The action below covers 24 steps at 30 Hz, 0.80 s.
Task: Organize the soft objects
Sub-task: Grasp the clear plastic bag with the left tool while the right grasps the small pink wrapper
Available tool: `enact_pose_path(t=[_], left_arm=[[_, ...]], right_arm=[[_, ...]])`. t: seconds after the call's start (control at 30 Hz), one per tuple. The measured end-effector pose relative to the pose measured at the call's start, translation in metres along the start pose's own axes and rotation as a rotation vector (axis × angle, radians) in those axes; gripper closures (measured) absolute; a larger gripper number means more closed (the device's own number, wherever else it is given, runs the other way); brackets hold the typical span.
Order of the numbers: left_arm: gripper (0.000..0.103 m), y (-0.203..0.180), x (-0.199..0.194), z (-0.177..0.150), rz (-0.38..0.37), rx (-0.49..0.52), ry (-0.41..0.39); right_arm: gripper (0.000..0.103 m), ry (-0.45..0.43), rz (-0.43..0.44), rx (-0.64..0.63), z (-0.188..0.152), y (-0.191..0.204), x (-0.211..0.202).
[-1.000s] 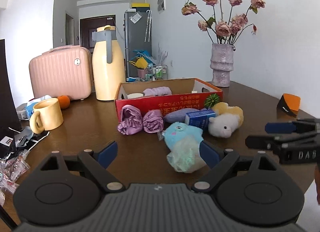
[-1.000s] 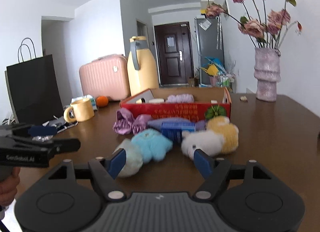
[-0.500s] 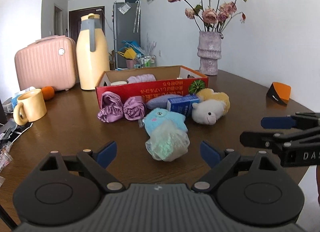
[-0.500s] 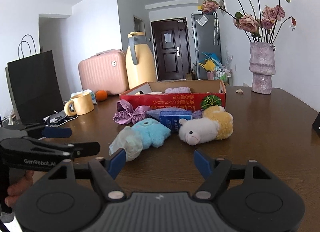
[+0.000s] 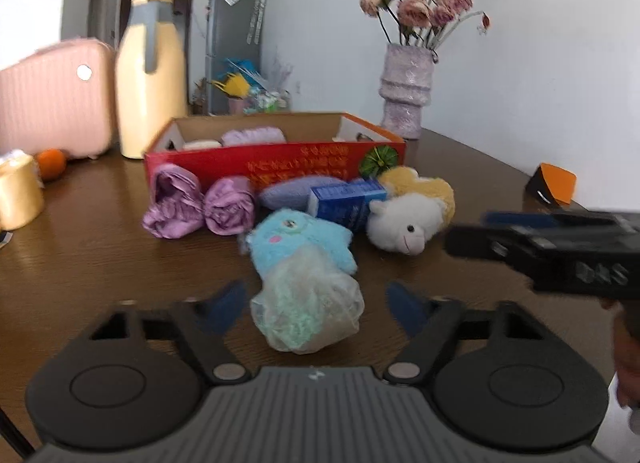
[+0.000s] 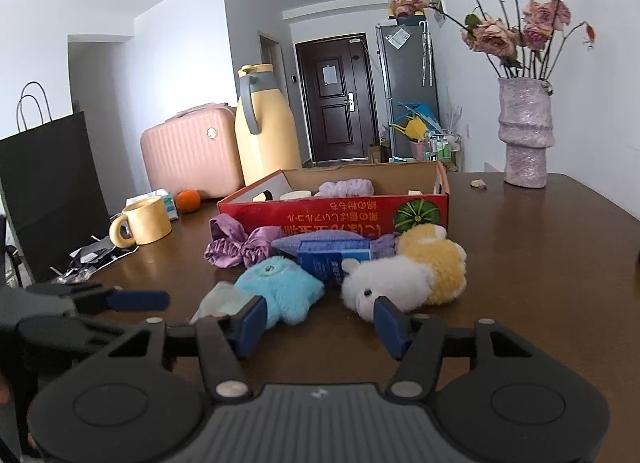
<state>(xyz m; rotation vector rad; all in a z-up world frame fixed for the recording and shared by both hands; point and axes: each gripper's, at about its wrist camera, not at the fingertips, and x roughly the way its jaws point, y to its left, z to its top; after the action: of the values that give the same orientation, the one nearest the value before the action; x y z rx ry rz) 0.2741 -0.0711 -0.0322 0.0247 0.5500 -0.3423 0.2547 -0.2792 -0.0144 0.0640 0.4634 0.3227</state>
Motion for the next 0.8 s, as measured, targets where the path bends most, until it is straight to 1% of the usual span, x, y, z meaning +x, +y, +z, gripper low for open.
enact_pose_path(t=[0.03, 0.07, 0.1, 0.13, 0.2, 0.27, 0.37, 0.43, 0.5, 0.57, 0.6, 0.67, 0.7, 0.73, 0.77, 0.8], left_arm=[[0.056, 0.002, 0.005, -0.001, -0.004, -0.009, 0.016], [0.064, 0.007, 0.009, -0.002, 0.001, -0.024, 0.033], [0.075, 0.012, 0.01, -0.002, 0.005, -0.034, 0.037], [0.079, 0.019, 0.008, -0.003, 0.01, -0.046, 0.027], [0.083, 0.037, 0.0, -0.002, 0.028, -0.074, 0.001], [0.083, 0.055, -0.007, 0.001, 0.069, -0.102, -0.019], [0.083, 0.081, -0.017, 0.006, 0.101, -0.138, -0.061], [0.083, 0.094, -0.019, 0.008, 0.124, -0.153, -0.067], [0.083, 0.104, -0.015, 0.01, 0.132, -0.161, -0.056], [0.083, 0.108, -0.009, 0.008, 0.117, -0.157, -0.035], [0.08, 0.108, -0.007, 0.007, 0.106, -0.15, -0.027], [0.067, 0.106, -0.004, 0.003, 0.1, -0.139, -0.031], [0.054, 0.106, -0.003, 0.002, 0.091, -0.135, -0.035], [0.043, 0.106, -0.002, 0.001, 0.086, -0.135, -0.041], [0.039, 0.106, -0.002, 0.002, 0.08, -0.139, -0.053], [0.031, 0.105, -0.001, 0.002, 0.069, -0.14, -0.065]], right_arm=[[0.049, 0.003, 0.002, -0.002, 0.003, 0.0, 0.008], [0.052, 0.009, 0.005, -0.004, 0.005, 0.0, 0.016], [0.054, 0.017, 0.01, -0.009, 0.009, 0.002, 0.026], [0.056, 0.021, 0.017, -0.015, 0.013, 0.004, 0.037], [0.059, 0.033, 0.038, -0.034, 0.022, 0.01, 0.058], [0.061, 0.041, 0.055, -0.063, 0.031, 0.019, 0.079], [0.064, 0.061, 0.069, -0.117, 0.044, 0.037, 0.116], [0.066, 0.087, 0.061, -0.147, 0.048, 0.048, 0.141], [0.069, 0.115, 0.042, -0.157, 0.047, 0.056, 0.159], [0.069, 0.154, 0.032, -0.183, 0.041, 0.062, 0.169], [0.069, 0.162, 0.034, -0.199, 0.036, 0.063, 0.167], [0.069, 0.171, 0.03, -0.222, 0.03, 0.063, 0.153], [0.069, 0.187, 0.03, -0.214, 0.029, 0.061, 0.144], [0.068, 0.205, 0.032, -0.199, 0.028, 0.057, 0.136], [0.066, 0.219, 0.032, -0.185, 0.029, 0.055, 0.131], [0.067, 0.221, 0.035, -0.172, 0.031, 0.054, 0.125]])
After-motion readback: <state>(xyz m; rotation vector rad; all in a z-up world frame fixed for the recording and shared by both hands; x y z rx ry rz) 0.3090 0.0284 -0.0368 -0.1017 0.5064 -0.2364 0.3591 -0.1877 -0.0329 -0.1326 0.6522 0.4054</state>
